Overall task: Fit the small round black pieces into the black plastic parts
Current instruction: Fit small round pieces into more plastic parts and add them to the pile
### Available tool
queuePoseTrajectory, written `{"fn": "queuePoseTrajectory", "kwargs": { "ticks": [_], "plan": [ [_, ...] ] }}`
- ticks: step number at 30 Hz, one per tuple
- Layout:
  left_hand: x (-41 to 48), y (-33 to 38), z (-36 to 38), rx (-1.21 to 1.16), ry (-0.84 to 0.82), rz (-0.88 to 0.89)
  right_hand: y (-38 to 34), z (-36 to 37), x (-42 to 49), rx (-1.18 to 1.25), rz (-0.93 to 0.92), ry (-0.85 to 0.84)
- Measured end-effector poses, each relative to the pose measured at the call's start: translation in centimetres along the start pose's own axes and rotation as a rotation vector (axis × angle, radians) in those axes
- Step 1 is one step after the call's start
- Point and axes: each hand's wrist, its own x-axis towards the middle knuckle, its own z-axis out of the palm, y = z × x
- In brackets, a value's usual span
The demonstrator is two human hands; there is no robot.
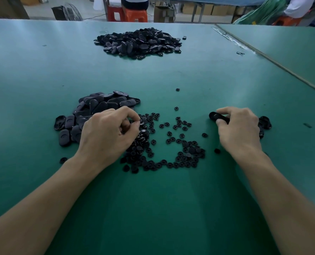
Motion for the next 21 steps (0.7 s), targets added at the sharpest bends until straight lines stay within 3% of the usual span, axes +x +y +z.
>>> {"fn": "queuePoseTrajectory", "kwargs": {
  "ticks": [21],
  "plan": [
    [0.0, 0.0, 0.0, -0.026, -0.014, -0.025, 0.8, -1.2, 0.0, 0.162, 0.074, 0.003]
  ]
}}
